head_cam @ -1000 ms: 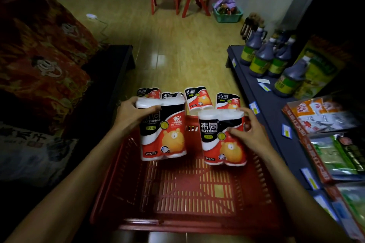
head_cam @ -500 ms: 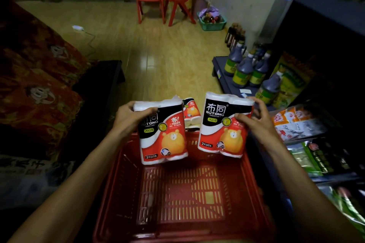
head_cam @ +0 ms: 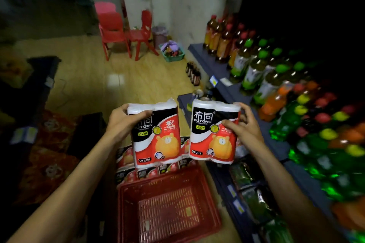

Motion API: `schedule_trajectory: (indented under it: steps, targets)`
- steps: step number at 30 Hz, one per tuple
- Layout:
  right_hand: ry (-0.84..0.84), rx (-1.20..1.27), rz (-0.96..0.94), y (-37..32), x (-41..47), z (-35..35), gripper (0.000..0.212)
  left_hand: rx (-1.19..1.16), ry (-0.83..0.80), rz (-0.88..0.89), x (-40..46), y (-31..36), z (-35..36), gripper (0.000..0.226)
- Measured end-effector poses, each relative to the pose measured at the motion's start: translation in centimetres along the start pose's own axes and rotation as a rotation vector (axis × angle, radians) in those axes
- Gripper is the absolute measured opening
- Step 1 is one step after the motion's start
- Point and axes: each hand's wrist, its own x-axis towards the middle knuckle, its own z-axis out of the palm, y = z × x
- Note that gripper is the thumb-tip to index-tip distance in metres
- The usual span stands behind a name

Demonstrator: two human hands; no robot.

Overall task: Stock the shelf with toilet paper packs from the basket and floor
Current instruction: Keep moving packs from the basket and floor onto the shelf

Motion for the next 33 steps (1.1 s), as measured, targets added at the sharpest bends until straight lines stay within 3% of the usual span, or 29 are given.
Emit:
schedule_trajectory:
  steps: [5,9,17,22,33]
  targets:
    - [0.097,0.008,-0.03,-14.7,-3.2,-3.8,0.061,0.016,-0.123,0.077,-0.7,14.9,0.9,0.062]
    - [0.22,-0.022,-0.066,-24.3,-7.0,-7.1,0.064,0.033,-0.255,0.178,-1.6,24.9,3.1,0.021]
    - [0.528,-0.134,-0.176,-37.5,-17.0,-16.3,0.062,-0.025,-0.486,0.413,-6.0,39.9,11.2,0.027]
    - [0.746,-0.162,-0.223,-43.1,-25.6,-22.3,0.057,-0.079,-0.667,0.492,-10.7,46.1,18.3,0.019]
    - [1.156,-0.28,-0.225,-47.1,-44.0,-35.2,0.054,-0.138,-0.992,0.591,-25.9,53.7,33.2,0.038]
